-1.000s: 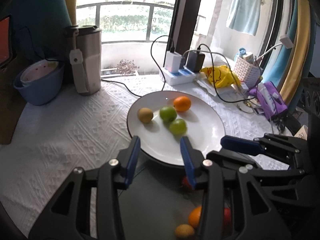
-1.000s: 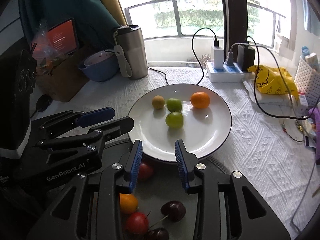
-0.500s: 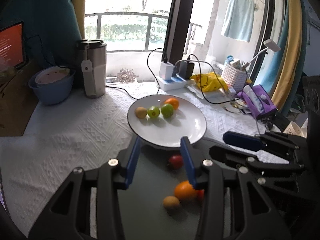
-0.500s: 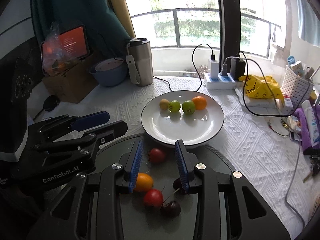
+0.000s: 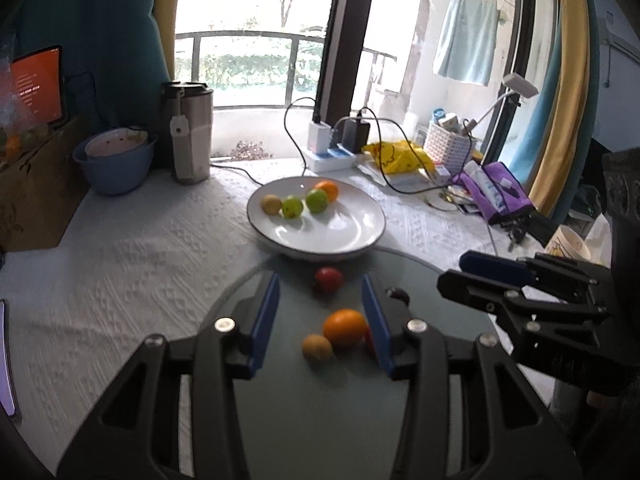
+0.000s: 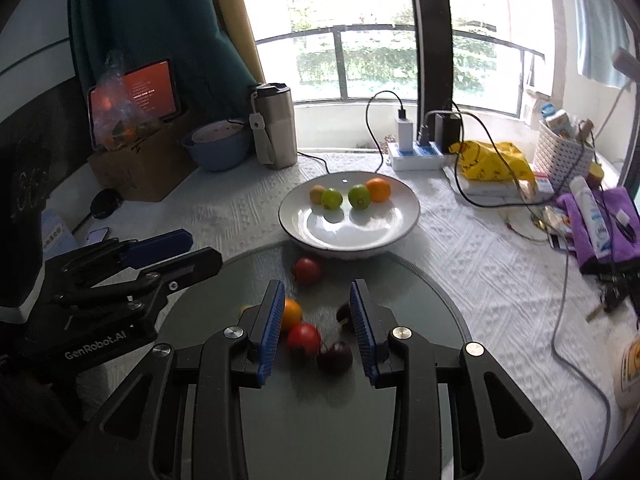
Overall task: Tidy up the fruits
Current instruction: 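Withdraw both open grippers from the plate back over the mat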
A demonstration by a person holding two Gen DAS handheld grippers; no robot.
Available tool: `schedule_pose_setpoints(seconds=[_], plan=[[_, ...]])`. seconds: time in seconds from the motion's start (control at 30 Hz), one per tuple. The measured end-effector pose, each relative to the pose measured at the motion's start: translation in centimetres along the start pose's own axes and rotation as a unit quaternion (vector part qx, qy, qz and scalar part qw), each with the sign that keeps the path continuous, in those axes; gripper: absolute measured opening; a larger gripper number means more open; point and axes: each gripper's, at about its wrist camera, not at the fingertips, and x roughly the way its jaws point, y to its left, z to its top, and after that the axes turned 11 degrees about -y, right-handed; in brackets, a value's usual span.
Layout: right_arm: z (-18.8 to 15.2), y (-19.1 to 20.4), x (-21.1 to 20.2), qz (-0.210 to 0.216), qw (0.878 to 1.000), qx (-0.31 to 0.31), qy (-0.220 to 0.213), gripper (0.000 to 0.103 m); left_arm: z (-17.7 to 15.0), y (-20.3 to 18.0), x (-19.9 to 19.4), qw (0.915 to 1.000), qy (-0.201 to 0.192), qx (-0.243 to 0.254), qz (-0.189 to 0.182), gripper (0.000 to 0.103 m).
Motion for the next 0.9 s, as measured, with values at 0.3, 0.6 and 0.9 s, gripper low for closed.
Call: schedule_pose_setpoints(seconds=[0.3,0.6,0.9], plan=[[-2.2,0.1,-1.5,-0.005,1.0,0.008,0.004,0.036,-2.2,-1.0,-1.7,0.9999,0.01,0.006,-0.003,0.045],[-4.5,-0.1,-1.1,-0.007,1.0,0.005,0.028,0.037,-4.9,-1.3,-1.4,0.9994,0.033,-0.004,-0.01,0.045],[-6.2,-0.9,0.5,-0.008,0.998,0.013,0.06,0.037,-6.2,-0.6,-0.2,0.9981,0.061,-0.002,-0.006,0.045]])
